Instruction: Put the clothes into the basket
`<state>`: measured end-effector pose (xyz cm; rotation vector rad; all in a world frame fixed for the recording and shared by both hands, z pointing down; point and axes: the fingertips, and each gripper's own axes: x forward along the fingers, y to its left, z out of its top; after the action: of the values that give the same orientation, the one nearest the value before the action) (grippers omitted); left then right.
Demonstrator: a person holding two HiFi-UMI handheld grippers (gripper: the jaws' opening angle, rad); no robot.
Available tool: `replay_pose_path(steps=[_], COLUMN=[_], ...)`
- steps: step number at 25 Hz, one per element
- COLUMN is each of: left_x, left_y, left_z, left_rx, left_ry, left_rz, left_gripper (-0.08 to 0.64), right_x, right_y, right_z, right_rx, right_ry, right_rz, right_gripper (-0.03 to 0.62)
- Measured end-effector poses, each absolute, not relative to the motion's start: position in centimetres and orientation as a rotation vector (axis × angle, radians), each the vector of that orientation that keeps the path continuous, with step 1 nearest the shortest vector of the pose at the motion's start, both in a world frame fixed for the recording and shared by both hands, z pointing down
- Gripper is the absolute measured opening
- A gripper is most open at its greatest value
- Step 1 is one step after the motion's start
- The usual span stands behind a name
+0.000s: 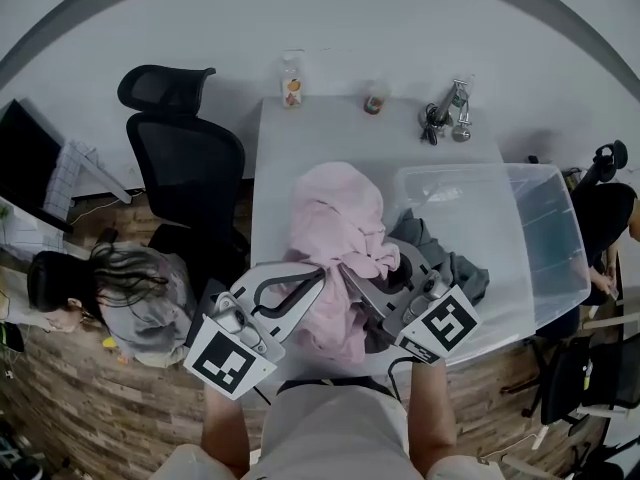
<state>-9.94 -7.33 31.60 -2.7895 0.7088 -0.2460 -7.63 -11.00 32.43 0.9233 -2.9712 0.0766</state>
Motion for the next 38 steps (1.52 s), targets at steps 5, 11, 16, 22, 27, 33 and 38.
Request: replay_pose_path(steps=[5, 11, 16, 22, 27, 33, 38], left_x=[-8.2, -5.8, -3.7, 2.5, 2.7, 3.4, 7.0], left_y=[-7.2, -6.6, -6.4, -6.3, -6.0, -5.3, -4.8], left_z=[29.3, 26.7, 24.9, 22.3, 21.2, 20.2, 19.3], left_rx=[-2.749, -2.723, -2.711, -2.693, -2.676, -2.641, -2.633], left_ry=[0.672, 0.601, 0.549, 0.467, 0.415, 0.361, 0.302], left_rz=[-0.234, -0.185, -0.124, -0.102, -0.056, -0.024, -0.015], left_gripper=[0.003, 0.003, 0.003, 0.003, 0.003, 0.003, 0.003], right_x=[-5.0, -2.2, 0.5, 7.1, 7.8, 9.3, 13.7], right_y=[-11.1, -11.2, -10.8, -10.7, -10.2, -9.5, -8.7], right_z=[30.0, 26.7, 24.3, 21.5, 19.6, 17.4, 15.2], right_rx=[1.003, 1.099, 1.183, 1.309, 1.381, 1.456, 1.533], right_ry=[-2.994, -3.026, -3.037, -3.056, -3.073, -3.092, -3.102], right_rz=[0.041, -0.021, -0.087, -0.078, -0.115, -0.17, -0.203], right_gripper=[0.12, 0.12, 0.12, 0.12, 0.12, 0.12, 0.12])
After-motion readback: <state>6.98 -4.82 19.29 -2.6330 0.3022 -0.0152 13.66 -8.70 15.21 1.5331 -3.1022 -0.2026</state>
